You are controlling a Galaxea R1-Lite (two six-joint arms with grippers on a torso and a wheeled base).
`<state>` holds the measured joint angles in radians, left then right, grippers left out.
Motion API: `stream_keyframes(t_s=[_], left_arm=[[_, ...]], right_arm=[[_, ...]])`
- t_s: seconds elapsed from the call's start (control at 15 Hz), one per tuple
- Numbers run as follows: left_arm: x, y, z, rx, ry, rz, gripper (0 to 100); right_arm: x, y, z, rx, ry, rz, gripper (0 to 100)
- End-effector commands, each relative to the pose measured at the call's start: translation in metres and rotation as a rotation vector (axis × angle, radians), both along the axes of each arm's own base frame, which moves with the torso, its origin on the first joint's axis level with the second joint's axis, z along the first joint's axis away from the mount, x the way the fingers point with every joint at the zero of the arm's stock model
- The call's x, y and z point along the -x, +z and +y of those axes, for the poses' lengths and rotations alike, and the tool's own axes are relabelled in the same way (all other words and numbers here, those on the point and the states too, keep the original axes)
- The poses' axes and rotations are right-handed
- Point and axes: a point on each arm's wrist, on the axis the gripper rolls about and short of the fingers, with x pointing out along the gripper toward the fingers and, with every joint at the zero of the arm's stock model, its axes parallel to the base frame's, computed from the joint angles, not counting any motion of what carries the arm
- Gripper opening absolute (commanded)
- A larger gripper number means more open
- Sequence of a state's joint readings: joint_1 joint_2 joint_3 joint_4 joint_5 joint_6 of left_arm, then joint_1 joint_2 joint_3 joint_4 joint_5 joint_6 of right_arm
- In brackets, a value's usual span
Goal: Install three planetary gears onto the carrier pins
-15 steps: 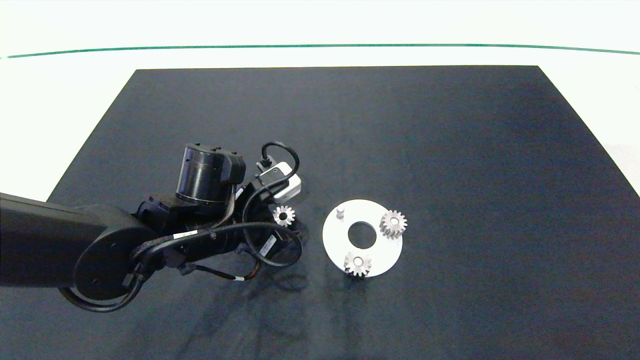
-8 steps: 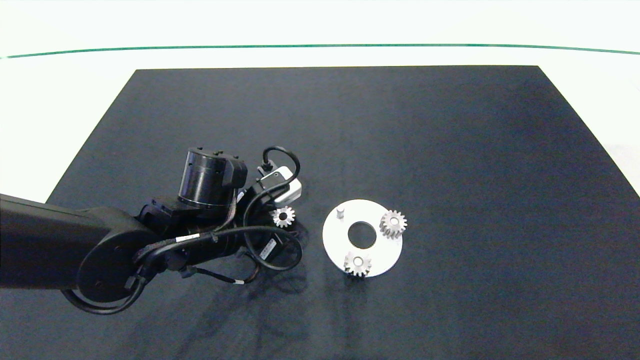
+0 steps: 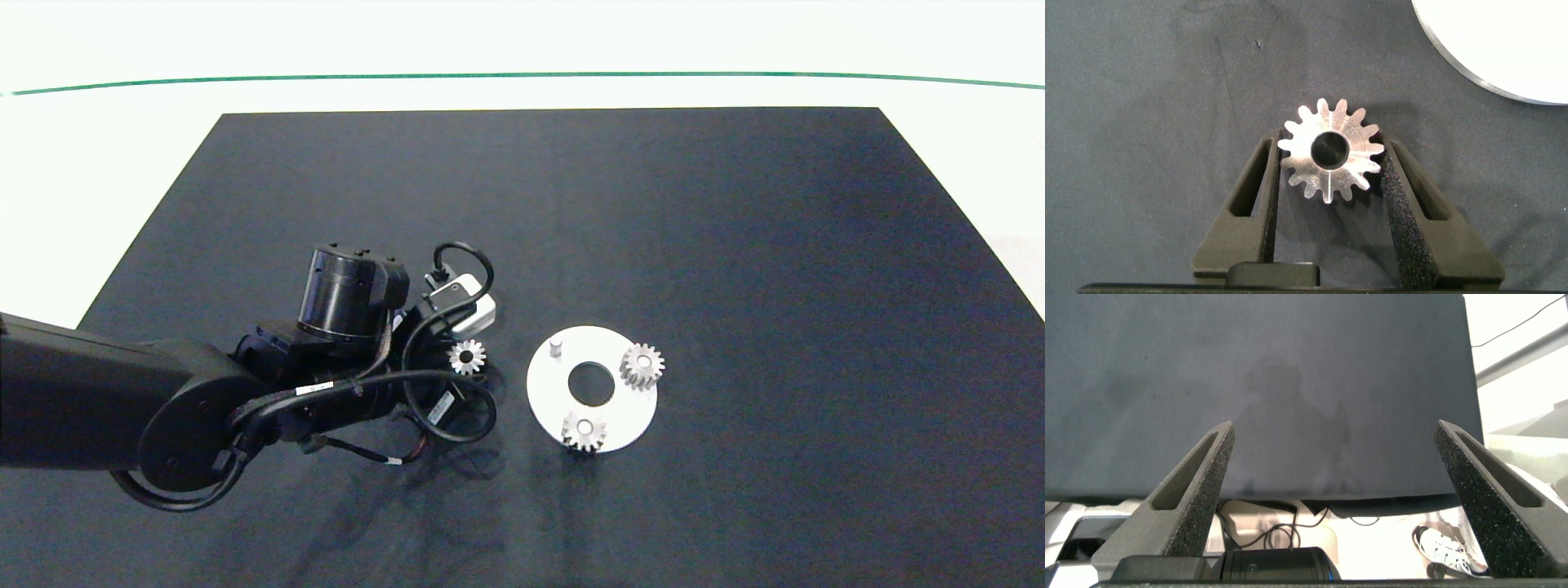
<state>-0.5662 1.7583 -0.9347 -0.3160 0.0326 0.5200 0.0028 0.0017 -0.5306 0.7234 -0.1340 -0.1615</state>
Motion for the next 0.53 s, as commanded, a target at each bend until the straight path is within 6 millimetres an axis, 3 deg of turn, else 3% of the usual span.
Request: stream_keyframes(t_s=[0.07,0.53], left_arm=[[-0.0010,-0.0009,0.0006,-0.004,0.003,0.000,35],[0.0002,-0.0001,-0.0009,-0.003,-0.003,-0.002,21]], right_arm=[[-0.0003,-0.0010,0.0000,0.001,0.000,0.007,100],[-0.0003,-0.0010,0.0000,0.001,0.000,0.007,100]])
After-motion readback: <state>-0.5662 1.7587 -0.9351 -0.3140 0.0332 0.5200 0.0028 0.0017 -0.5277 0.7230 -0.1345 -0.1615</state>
